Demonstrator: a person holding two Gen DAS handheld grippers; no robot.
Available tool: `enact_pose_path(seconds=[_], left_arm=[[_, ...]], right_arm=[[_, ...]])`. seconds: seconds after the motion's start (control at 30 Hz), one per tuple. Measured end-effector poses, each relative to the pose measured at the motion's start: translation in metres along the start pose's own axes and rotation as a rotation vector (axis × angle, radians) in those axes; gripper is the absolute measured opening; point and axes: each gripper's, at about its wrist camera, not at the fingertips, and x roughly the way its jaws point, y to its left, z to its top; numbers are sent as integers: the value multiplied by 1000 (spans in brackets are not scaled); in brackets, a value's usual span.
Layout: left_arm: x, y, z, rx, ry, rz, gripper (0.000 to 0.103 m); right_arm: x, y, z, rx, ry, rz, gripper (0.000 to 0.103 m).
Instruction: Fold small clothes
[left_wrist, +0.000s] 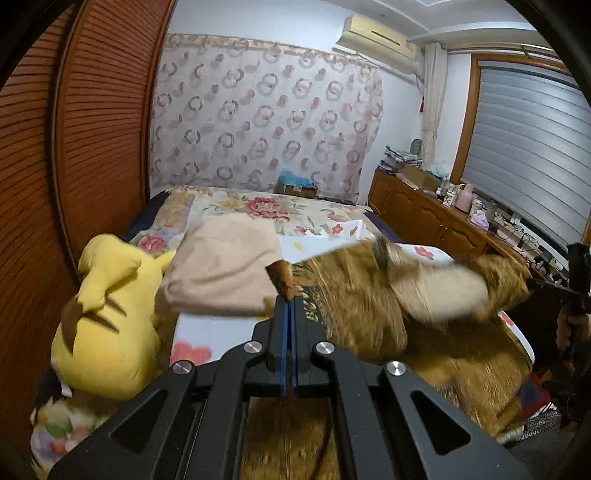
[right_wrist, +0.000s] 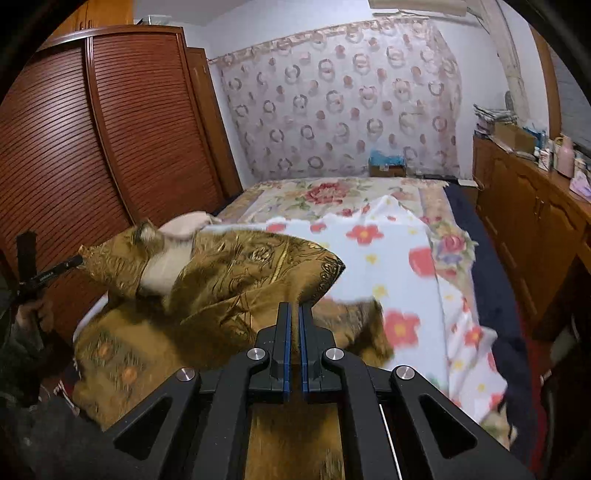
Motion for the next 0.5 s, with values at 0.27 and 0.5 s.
enact_pose_path(seconds=[0.27, 0.5], left_arm=[[-37, -5, -35, 6, 48, 21, 2], [-38, -6, -29, 38, 68, 59, 40]], right_arm=[[-52, -4, -38, 72, 46, 34, 3], [-51, 11, -31, 3, 101, -7, 4]])
